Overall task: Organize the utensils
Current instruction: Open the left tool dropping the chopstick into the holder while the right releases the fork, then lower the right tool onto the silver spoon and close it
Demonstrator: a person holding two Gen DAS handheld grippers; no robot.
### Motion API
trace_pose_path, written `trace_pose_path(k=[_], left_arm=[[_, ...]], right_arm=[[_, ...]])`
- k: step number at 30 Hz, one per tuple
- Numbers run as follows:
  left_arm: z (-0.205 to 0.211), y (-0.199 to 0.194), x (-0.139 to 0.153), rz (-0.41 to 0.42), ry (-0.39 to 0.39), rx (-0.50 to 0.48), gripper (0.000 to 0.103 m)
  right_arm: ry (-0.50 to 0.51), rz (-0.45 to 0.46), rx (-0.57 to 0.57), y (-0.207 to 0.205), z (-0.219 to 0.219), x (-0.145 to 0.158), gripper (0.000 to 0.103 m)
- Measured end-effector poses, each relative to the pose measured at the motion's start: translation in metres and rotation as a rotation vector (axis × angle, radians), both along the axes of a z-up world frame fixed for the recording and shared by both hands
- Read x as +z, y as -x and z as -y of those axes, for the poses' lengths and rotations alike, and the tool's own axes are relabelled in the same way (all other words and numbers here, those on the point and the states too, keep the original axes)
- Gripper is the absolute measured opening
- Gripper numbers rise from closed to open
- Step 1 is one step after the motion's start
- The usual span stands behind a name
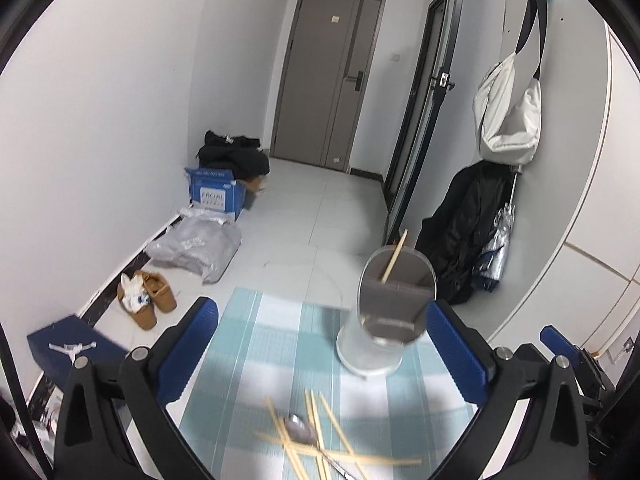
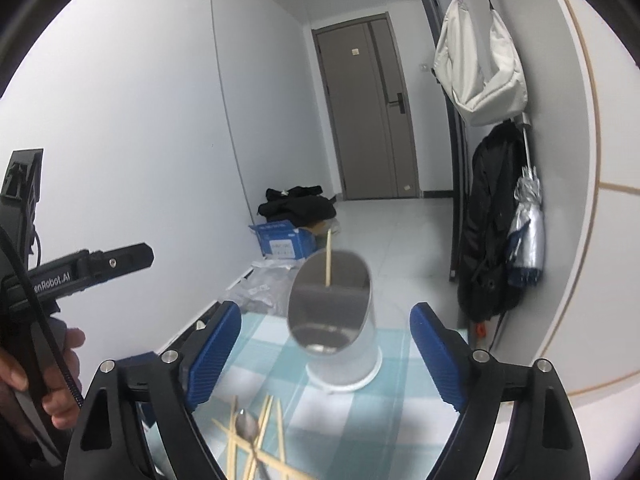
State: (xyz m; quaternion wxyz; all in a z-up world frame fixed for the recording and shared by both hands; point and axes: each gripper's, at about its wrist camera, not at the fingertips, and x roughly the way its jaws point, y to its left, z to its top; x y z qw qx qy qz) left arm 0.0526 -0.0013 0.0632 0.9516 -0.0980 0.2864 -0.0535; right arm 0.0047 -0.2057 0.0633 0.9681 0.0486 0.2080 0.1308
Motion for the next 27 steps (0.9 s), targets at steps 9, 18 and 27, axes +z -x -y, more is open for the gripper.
trace_pose_path(k=[9, 18, 27], left_arm=[[-0.014, 0.019, -0.042, -0.074, 0.000, 0.028, 0.102], [-0.015, 0.023, -0.081, -0.163, 0.003, 0.025, 0.102], [-0.041, 0.030, -0.121, -0.291, 0.087, 0.040, 0.102]], right_arm=[[-0.003, -0.078, 0.004, 0.023, -0.009, -0.038, 0.093], [0.040, -0.195, -0.005, 0.029, -0.014, -0.082, 0.093], [0.116, -0.325, -0.006, 0.021, -0.019, -0.119, 0.093]])
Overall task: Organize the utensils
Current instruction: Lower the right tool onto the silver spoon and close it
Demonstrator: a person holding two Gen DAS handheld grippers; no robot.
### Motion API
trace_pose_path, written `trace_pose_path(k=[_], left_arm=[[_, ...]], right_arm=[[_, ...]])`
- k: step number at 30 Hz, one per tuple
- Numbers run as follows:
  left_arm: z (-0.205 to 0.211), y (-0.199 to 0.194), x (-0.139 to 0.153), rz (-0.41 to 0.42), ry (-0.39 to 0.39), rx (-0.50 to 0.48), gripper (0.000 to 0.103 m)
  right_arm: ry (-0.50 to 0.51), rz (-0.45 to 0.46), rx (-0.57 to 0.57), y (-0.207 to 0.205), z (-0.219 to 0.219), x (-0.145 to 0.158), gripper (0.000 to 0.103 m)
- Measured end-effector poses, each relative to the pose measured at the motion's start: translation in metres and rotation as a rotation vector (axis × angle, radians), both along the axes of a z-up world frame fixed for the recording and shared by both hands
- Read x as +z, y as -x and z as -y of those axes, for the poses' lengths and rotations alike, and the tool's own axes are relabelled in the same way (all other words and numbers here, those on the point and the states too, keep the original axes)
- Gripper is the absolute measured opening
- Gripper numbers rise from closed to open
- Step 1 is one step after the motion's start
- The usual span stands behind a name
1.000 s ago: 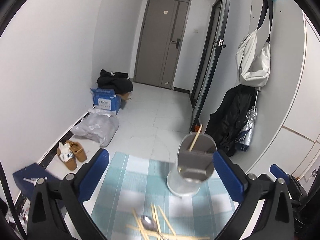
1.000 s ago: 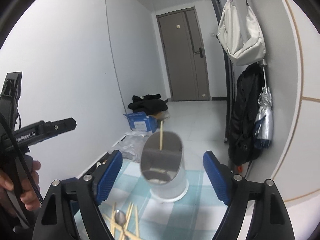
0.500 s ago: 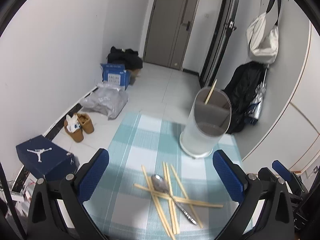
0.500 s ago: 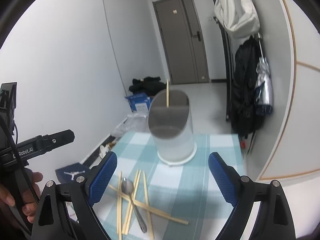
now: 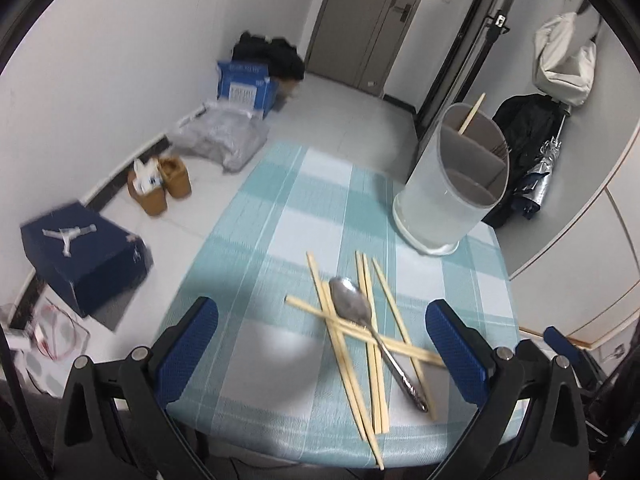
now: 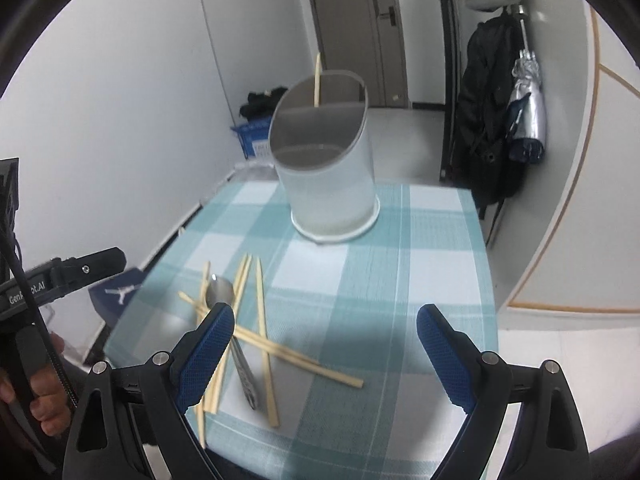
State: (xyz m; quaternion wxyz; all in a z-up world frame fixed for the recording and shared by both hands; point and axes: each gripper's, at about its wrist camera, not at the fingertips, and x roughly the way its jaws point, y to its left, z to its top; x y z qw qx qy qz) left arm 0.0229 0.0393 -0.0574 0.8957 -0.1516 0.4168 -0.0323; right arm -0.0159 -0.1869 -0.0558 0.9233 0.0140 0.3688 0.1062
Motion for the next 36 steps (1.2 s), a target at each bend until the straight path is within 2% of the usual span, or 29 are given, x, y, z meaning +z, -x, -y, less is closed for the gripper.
trace_pose_path(k=[7, 10, 14, 16, 21, 24, 28, 32, 36], left_arm=[[-0.016, -0.005, -0.003, -0.017, 0.028, 0.012, 0.102], [-0.028, -0.010, -0.004, -0.033, 0.049, 0.049, 0.102], [-0.048, -0.016, 0.005, -0.019, 0.035, 0.103, 0.102], [-0.060, -0.016, 0.007, -0.006, 0.037, 0.143, 0.102], [-0.087, -0.018, 0.001, -0.049, 0.123, 0.225, 0.102], [-0.095, -0.019, -0.004, -0.068, 0.152, 0.261, 0.102], [-0.100, -0.021, -0.005, -0.073, 0.177, 0.277, 0.102], [-0.104, -0.023, -0.006, -0.074, 0.190, 0.287, 0.102], [-0.109, -0.022, -0.007, -0.084, 0.217, 0.293, 0.102]], right_arm=[[0.025, -0.073, 0.032, -0.013, -0.014, -0.014, 0.091], [0.027, -0.124, 0.084, -0.025, -0.028, -0.017, 0.081], [0.050, -0.163, 0.148, -0.042, -0.053, -0.023, 0.078], [0.059, -0.184, 0.179, -0.053, -0.068, -0.027, 0.074], [0.040, -0.275, 0.221, -0.082, -0.105, -0.043, 0.066], [0.082, -0.319, 0.239, -0.093, -0.126, -0.055, 0.050], [0.194, -0.333, 0.304, -0.096, -0.148, -0.071, 0.043], [0.238, -0.322, 0.325, -0.097, -0.155, -0.075, 0.041], [0.241, -0.329, 0.345, -0.098, -0.158, -0.076, 0.040]])
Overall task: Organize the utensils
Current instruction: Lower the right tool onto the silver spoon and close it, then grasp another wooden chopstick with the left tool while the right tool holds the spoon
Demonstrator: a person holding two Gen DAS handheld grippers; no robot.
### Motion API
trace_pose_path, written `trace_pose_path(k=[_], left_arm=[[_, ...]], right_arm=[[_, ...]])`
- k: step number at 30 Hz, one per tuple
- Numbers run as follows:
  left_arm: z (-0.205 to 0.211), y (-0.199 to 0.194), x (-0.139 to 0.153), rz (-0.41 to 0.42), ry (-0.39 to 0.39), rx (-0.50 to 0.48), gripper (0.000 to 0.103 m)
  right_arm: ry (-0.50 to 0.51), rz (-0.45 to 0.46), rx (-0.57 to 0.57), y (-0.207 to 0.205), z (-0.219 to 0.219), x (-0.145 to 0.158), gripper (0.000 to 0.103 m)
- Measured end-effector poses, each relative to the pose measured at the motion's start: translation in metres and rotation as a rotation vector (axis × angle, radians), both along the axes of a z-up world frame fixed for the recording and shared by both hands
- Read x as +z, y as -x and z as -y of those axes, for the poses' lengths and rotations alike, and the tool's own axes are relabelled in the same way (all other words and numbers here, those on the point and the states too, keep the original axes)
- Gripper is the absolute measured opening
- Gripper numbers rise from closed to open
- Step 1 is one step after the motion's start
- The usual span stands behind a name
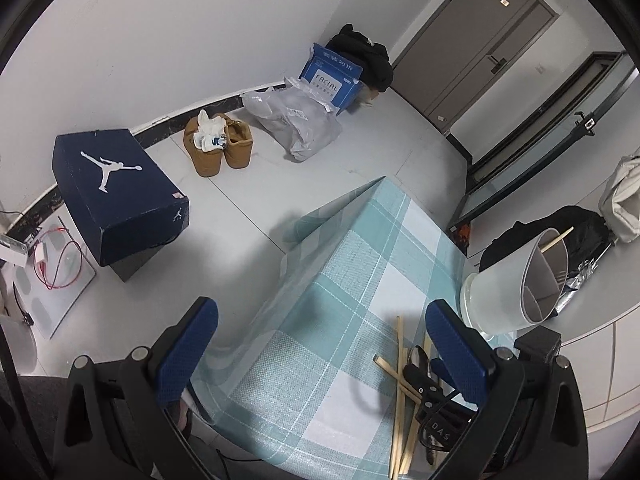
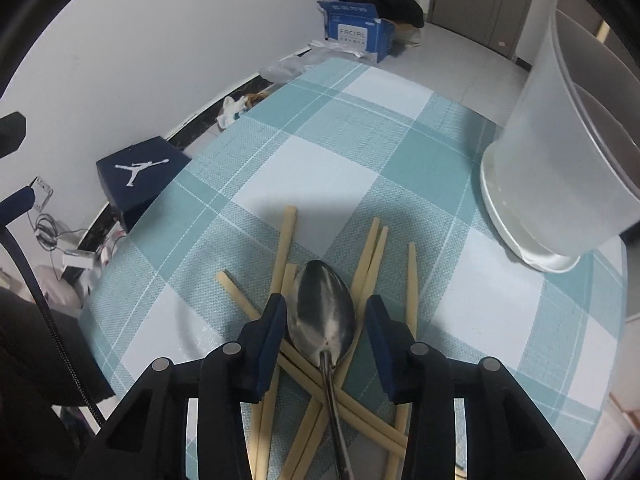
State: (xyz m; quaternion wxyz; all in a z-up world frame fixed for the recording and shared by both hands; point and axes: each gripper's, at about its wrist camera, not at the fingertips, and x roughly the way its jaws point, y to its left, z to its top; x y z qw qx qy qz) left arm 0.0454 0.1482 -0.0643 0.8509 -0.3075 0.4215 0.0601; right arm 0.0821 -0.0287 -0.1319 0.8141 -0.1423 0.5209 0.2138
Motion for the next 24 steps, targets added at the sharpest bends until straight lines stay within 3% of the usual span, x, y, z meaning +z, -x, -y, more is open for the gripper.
trace_pose_path(k=[3, 8, 10, 16, 24], left_arm=[[-0.002, 0.000, 0.000, -0.001, 0.012, 0.003, 0.102], [-0.002, -0.001, 0.000, -0.006, 0.019, 0.002, 0.102], [-0.002, -0.002, 0.000, -0.008, 0.021, 0.003, 0.102], [0.002, -0.003, -0.003, -0.019, 0.015, 0.002, 0.102], [0.010, -0.007, -0.012, -0.059, -0.007, -0.030, 0.102]], right_arm=[[-0.002, 0.002, 0.007, 0.000, 0.000, 0.001, 0.033], [-0.001, 0.001, 0.017, 0.001, 0.001, 0.002, 0.030], [0.008, 0.006, 0.024, 0.001, 0.000, 0.001, 0.017], [-0.047, 0.007, -0.001, 0.001, 0.012, 0.008, 0.004], [-0.119, 0.028, -0.041, 0.005, 0.030, 0.020, 0.000]])
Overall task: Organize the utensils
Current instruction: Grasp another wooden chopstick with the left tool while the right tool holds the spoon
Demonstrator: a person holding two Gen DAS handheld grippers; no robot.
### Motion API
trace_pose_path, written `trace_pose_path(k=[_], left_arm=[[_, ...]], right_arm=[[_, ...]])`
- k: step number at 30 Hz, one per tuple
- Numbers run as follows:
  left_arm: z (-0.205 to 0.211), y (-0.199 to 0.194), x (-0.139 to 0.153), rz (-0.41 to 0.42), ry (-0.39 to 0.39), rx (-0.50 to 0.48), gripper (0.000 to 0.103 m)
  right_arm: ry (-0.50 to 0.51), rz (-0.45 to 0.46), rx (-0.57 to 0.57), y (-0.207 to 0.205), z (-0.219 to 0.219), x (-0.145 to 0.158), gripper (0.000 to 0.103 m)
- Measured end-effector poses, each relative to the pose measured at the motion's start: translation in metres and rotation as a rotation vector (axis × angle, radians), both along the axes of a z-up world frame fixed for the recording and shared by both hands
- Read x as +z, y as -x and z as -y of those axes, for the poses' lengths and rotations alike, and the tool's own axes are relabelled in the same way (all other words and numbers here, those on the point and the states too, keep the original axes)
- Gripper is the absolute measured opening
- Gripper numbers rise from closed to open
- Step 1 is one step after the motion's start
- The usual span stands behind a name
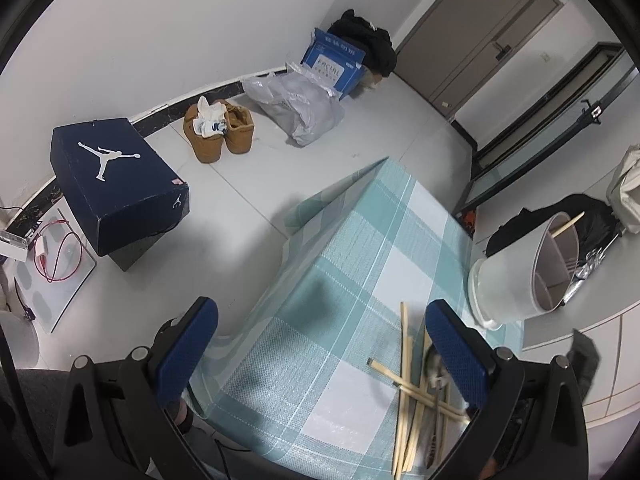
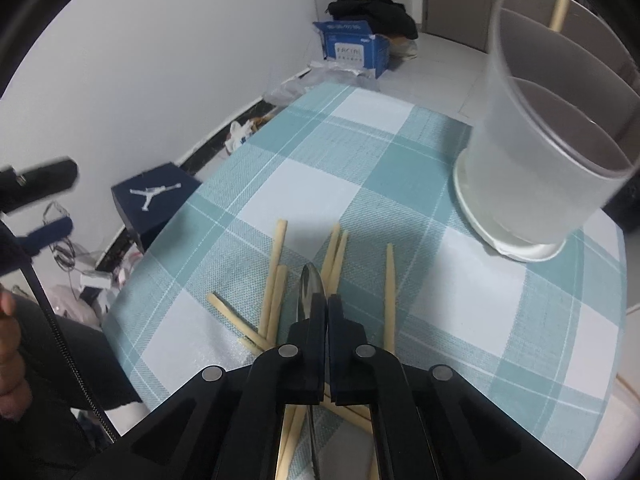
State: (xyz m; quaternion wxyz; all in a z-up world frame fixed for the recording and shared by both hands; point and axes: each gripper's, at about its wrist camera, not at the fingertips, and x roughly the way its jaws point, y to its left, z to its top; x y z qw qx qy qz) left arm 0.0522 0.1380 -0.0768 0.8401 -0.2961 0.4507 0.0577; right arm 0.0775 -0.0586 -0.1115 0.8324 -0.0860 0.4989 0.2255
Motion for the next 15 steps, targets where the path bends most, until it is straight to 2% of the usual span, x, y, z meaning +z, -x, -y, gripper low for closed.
trace_pose_path(k=[4, 11, 15], left_arm=[[0.009, -0.004, -0.007, -0.031, -0.004, -0.045, 0.102], [0.045, -0.010, -0.024, -0.124, -0.006, -0.209, 0.102], [0.055, -0.006, -0.037, -0.182, 0.076, -0.241, 0.102]], right_arm=[[-0.058, 0.020, -0.040, 0.003, 0.018, 0.009, 0.000], [-0.144, 0.080, -0.105, 0.012, 0.060, 0.033, 0.000], [-0.174, 0.116, -0.146, 0.016, 0.085, 0.038, 0.000]])
